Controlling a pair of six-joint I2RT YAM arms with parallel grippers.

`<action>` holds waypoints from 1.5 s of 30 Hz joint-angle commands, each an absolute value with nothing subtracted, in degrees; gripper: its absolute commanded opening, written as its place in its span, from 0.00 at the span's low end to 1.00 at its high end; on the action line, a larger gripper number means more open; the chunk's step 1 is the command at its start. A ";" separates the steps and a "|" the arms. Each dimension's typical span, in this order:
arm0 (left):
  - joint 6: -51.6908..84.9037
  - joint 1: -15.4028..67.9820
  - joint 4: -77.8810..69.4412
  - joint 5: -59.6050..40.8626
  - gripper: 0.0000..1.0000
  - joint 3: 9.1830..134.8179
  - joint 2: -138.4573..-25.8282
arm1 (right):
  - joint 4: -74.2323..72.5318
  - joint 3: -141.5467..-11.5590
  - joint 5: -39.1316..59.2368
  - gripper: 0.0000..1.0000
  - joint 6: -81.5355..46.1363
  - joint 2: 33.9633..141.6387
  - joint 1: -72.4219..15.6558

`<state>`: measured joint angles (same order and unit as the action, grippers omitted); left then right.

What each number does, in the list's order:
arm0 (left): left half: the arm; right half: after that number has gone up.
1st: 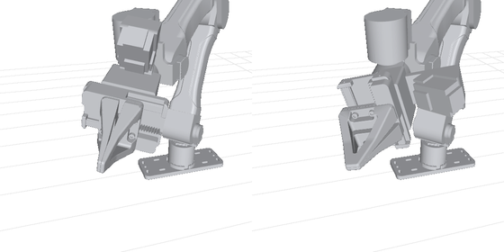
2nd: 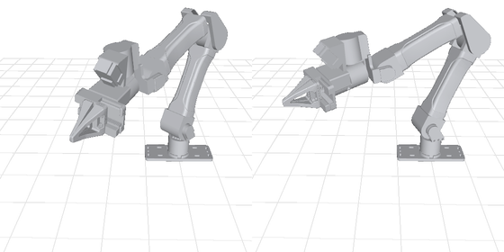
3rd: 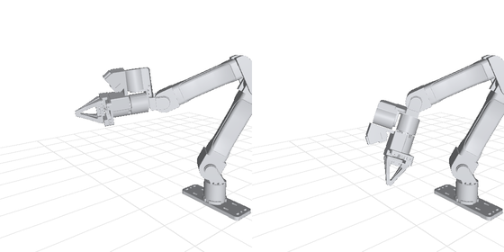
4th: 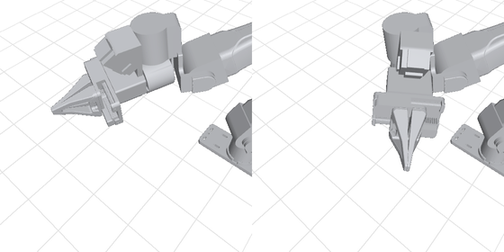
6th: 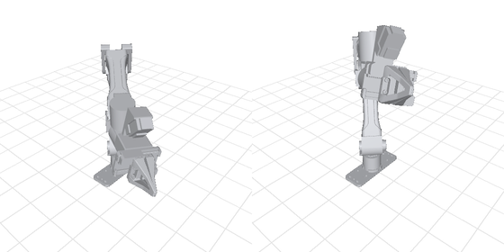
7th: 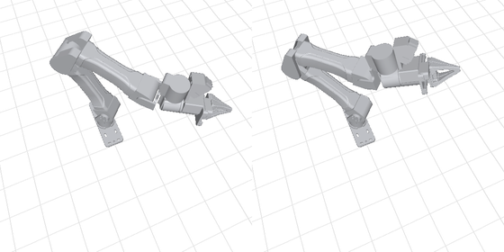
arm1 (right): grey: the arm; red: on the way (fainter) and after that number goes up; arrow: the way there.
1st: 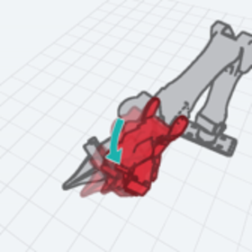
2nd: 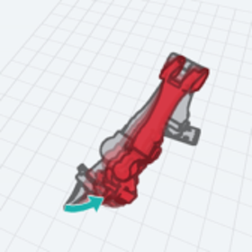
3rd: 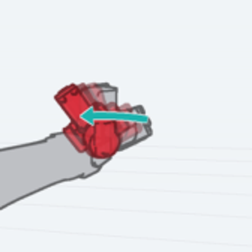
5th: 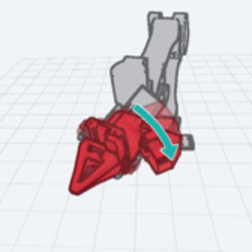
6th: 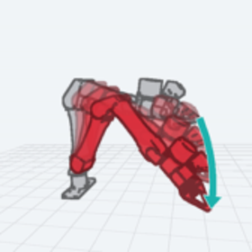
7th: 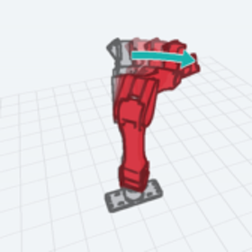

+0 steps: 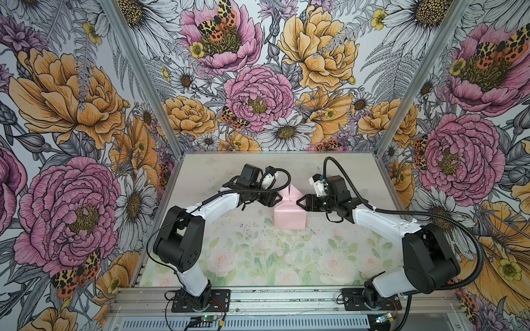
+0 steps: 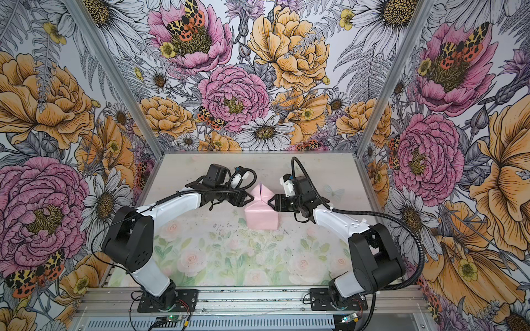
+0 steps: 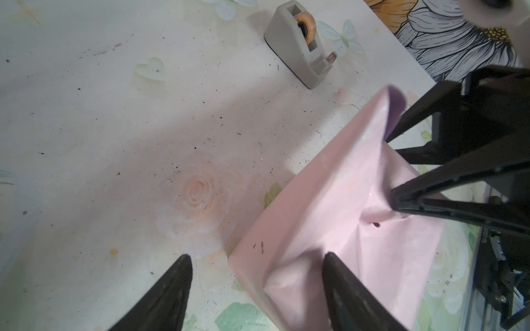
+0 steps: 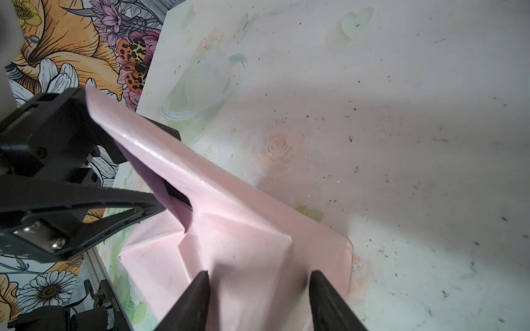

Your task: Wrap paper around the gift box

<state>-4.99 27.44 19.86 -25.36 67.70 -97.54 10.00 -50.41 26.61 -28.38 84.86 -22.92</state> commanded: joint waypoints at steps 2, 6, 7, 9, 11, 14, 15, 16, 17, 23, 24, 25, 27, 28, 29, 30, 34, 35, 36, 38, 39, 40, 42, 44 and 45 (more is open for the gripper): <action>-8.96 27.96 21.55 -25.37 0.70 69.00 -99.17 | 13.82 -49.02 24.68 0.57 -26.67 84.71 -23.60; -10.73 27.77 23.28 -23.44 0.68 68.80 -100.06 | 13.71 -50.29 25.69 0.59 -26.72 83.44 -23.64; -10.80 27.77 23.29 -23.53 0.68 68.66 -100.06 | 13.50 -50.63 25.67 0.59 -26.80 83.26 -23.69; -11.22 27.77 23.29 -24.33 0.67 68.54 -99.94 | 13.13 -51.38 25.74 0.60 -26.98 83.36 -23.90; -11.73 27.77 23.12 -25.46 0.67 68.77 -99.78 | 13.01 -52.00 25.59 0.62 -26.70 83.78 -24.46; -12.19 27.38 21.63 -28.52 0.67 69.33 -100.00 | 13.01 -52.43 25.18 0.63 -25.93 85.17 -25.14; -12.47 27.31 21.27 -29.76 0.67 69.69 -100.17 | 13.11 -52.37 24.99 0.63 -25.94 85.62 -25.22; -12.78 27.25 21.18 -30.71 0.67 70.18 -100.35 | 13.13 -52.13 24.61 0.63 -25.91 85.90 -25.15; -13.09 27.20 20.93 -31.66 0.67 70.59 -100.53 | 13.14 -51.85 24.21 0.63 -25.76 86.13 -25.17; -13.76 26.30 18.62 -35.71 0.67 72.13 -101.92 | 13.10 -51.06 23.20 0.63 -25.40 86.72 -25.18; -13.82 26.11 18.07 -36.52 0.67 72.39 -102.19 | 13.10 -51.00 23.23 0.63 -25.32 86.70 -25.14; -13.87 25.88 17.76 -37.15 0.66 72.66 -102.50 | 13.17 -50.89 23.20 0.63 -25.31 86.75 -25.15; -14.64 25.72 17.73 -38.55 0.66 73.33 -103.04 | 13.24 -50.65 23.24 0.63 -25.22 86.75 -25.14; -15.29 25.76 17.67 -39.25 0.65 73.66 -103.25 | 13.27 -50.62 23.21 0.63 -25.17 86.75 -25.14; -15.92 25.82 17.51 -39.95 0.65 73.80 -103.52 | 13.20 -50.47 23.35 0.63 -25.19 86.91 -25.16; -16.53 25.96 17.40 -40.63 0.65 74.06 -103.77 | 13.18 -50.52 23.40 0.63 -25.23 87.01 -25.18; -17.63 25.77 17.27 -42.21 0.65 74.84 -103.73 | 13.21 -50.14 23.30 0.63 -25.15 87.10 -25.14; -17.83 25.69 16.99 -42.97 0.65 74.93 -105.73 | 13.27 -50.17 23.29 0.63 -25.13 87.10 -25.11; -17.84 25.62 16.68 -43.56 0.65 75.09 -106.13 | 13.26 -50.13 23.37 0.63 -25.14 87.19 -25.08; -18.23 25.66 16.56 -44.75 0.65 75.49 -106.69 | 13.25 -50.15 23.41 0.63 -25.17 87.27 -25.05; -18.30 25.75 16.37 -45.05 0.65 75.67 -107.04 | 13.22 -50.16 23.39 0.63 -25.18 87.25 -25.05; -18.35 25.69 16.28 -45.31 0.65 75.92 -107.35 | 13.25 -50.11 23.42 0.63 -25.19 87.26 -25.11; -18.45 25.74 15.79 -46.14 0.65 76.27 -108.21 | 13.27 -50.10 23.39 0.63 -25.14 87.27 -25.05; -18.54 25.74 15.48 -47.39 0.65 76.87 -109.12 | 13.27 -50.01 23.47 0.63 -25.11 87.25 -25.05; -18.57 25.73 15.47 -47.91 0.65 77.06 -109.44 | 13.25 -49.95 23.56 0.63 -25.17 87.26 -25.05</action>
